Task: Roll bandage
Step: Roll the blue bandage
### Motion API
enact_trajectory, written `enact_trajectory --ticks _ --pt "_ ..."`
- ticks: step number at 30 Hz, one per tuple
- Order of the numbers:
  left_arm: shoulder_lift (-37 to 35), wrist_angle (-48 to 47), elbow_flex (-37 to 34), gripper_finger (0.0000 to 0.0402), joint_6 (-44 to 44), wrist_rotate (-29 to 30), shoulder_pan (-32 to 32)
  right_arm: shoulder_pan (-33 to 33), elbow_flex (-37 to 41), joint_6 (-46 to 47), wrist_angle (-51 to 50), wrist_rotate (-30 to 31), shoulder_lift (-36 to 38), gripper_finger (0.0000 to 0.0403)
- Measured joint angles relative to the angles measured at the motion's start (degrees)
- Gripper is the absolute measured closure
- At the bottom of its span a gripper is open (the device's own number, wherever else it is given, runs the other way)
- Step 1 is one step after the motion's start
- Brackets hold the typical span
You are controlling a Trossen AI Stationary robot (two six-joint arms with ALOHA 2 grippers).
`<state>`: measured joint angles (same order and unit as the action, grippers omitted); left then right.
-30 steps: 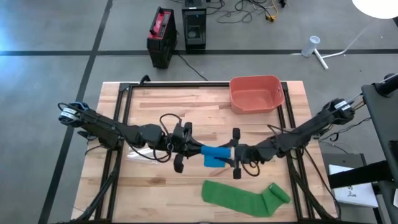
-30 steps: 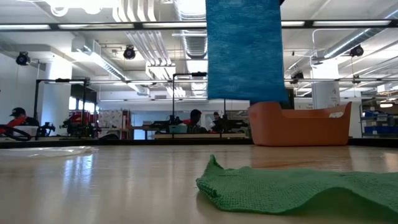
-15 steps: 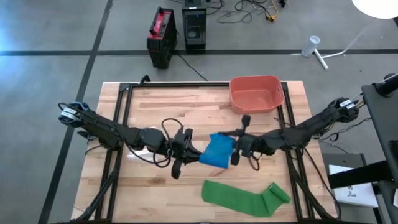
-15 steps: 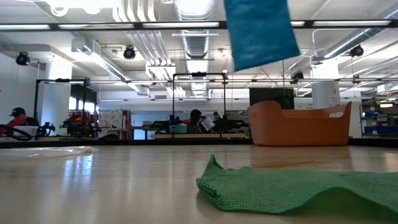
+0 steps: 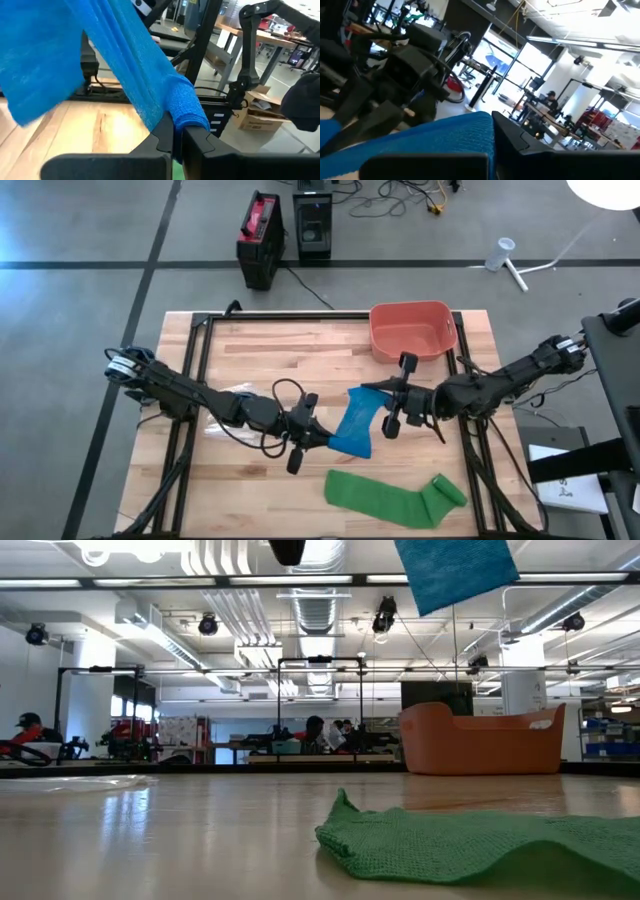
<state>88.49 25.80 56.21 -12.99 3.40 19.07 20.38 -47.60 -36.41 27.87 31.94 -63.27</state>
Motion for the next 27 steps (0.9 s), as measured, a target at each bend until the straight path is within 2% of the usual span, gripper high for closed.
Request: enact_trajectory --ticks 5,10,16,21,27 --pt "3.41 5.17 0.46 0.0400 6.26 -1.59 -0.04 -2.25 -3.58 -3.70 -1.43 -0.06 -3.66 0.0403" --pt "4.43 6.19 1.20 0.0400 9.88 -3.91 0.33 -6.25 -4.63 -1.39 -6.85 -0.44 -5.88 0.0403" --pt "1.34 5.65 0.90 0.0400 11.75 -3.86 2.17 -8.32 -4.47 4.80 -16.47 -0.29 -5.27 0.0403" --pt "-1.64 5.90 0.87 0.0400 14.25 -2.61 3.76 -8.50 -4.01 6.91 -19.21 -0.47 -4.79 0.0403" --pt "-3.33 9.92 0.81 0.0400 15.46 -2.49 4.13 -8.65 -2.57 11.08 -20.27 -5.98 -4.98 0.0403"
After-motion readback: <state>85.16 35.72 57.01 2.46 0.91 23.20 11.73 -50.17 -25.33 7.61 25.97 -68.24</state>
